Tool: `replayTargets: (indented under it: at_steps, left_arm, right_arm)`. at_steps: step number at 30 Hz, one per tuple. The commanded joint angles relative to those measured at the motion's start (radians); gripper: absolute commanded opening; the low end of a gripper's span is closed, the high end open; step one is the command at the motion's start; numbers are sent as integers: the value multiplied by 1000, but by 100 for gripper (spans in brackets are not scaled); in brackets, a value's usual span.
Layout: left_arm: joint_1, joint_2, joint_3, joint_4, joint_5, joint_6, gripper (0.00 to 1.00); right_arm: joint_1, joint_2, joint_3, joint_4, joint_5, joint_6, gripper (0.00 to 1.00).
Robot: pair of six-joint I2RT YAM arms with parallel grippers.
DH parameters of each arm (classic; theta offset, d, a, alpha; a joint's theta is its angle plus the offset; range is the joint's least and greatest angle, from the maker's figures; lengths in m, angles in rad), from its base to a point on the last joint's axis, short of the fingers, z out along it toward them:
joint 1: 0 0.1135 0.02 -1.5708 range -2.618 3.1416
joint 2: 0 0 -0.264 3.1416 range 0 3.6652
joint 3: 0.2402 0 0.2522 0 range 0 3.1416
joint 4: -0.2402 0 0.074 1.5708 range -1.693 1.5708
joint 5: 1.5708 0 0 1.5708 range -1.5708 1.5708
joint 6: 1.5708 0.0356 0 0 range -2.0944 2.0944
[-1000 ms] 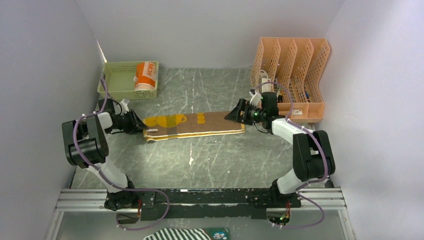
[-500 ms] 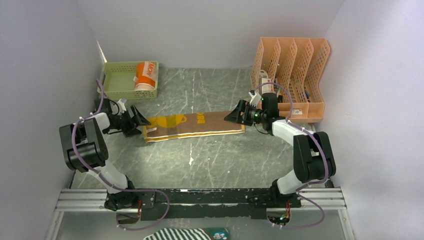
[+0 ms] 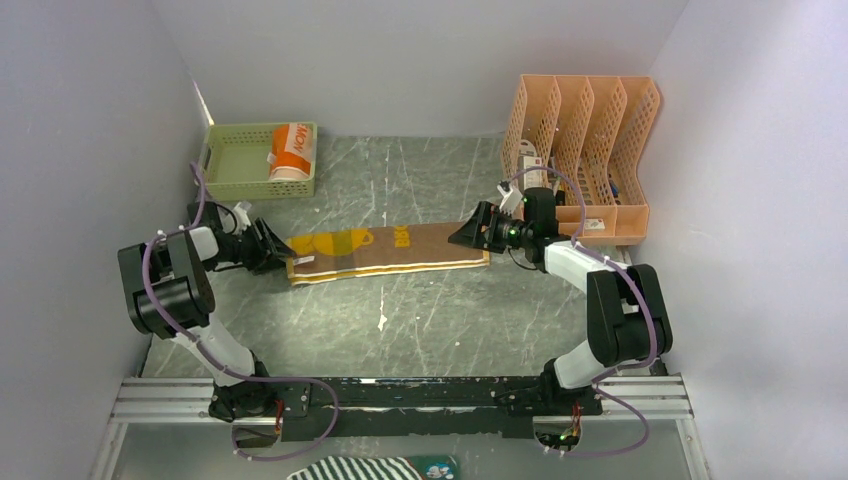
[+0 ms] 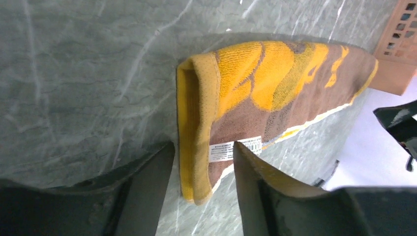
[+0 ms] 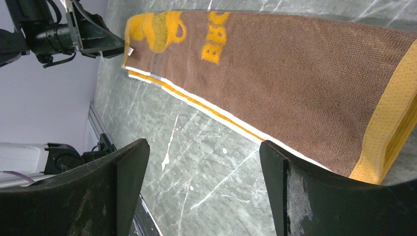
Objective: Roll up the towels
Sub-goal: Fold the towel at the center of the board.
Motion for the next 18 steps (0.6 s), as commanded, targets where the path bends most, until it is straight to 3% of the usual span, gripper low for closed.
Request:
replayTargets:
  at_steps: [1,2,3,4,9,18]
  left_arm:
    - [-12,100,-73,-79,-95,61,58]
    - [-14,99,-75,-75,-82,64,43]
    - [-20,95,-78,-73,-82,61,11]
    - [-21,83,-82,-66,-77,61,7]
    - [-18,-19,-72,-79,-137,51,7]
    - [6,-253,51,-154,-459,-20,7]
  right_arm:
    - [-6,-30,-13,25,-16,-5,84]
    - [-6,-30,-15,28,-17,-4,84]
    - [-6,-30,-15,29,-18,-4,84]
    - [-6,-28,-15,29,-18,-6,84]
    - [-7,-30,-16,25,-19,-9,84]
    - [2,-43,-32,36,-4,23,84]
